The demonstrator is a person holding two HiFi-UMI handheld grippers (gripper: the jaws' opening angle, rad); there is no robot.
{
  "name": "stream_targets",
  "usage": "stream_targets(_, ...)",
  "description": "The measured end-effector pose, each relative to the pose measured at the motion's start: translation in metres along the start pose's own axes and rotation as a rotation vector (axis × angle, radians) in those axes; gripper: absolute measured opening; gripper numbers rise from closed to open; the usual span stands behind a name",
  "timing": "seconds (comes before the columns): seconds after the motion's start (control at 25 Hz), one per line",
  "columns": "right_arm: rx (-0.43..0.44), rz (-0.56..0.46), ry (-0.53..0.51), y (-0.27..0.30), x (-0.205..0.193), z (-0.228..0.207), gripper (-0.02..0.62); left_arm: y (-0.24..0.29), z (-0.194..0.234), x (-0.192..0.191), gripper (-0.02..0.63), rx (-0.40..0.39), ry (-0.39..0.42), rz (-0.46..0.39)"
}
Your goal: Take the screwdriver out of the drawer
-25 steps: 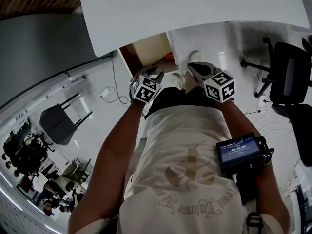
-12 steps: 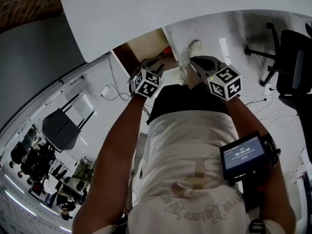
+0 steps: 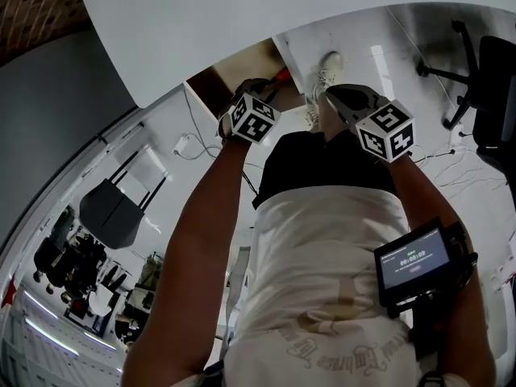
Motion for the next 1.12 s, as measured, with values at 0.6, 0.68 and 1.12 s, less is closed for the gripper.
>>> stream_targets(0.6, -0.019, -0.031, 0.03, -0.003, -0.003, -0.012, 0.023, 0.027, 0.007, -0.007, 0.137, 0.005, 0.006, 0.054)
stream_targets(0.68, -0.022, -0.024, 0.034, -0.005, -0.004, -0.012, 0.023, 0.031, 0.01, -0.009, 0.137, 0.003, 0.006, 0.063)
stream_targets(1.12, -0.023, -0.001, 0.056, -0.006, -0.006, -0.008, 0.023, 0.054, 0.013, -0.017, 0.138, -0.087, 0.135, 0.105)
Point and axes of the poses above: the fingertips, and each gripper's own axes: y forward along the fingers, z to its left, x out of its top, the point moved 10 cm from there along -y, backward along the fingers, and after that the axes turned 9 degrees about -z, right-handed, at the moved point
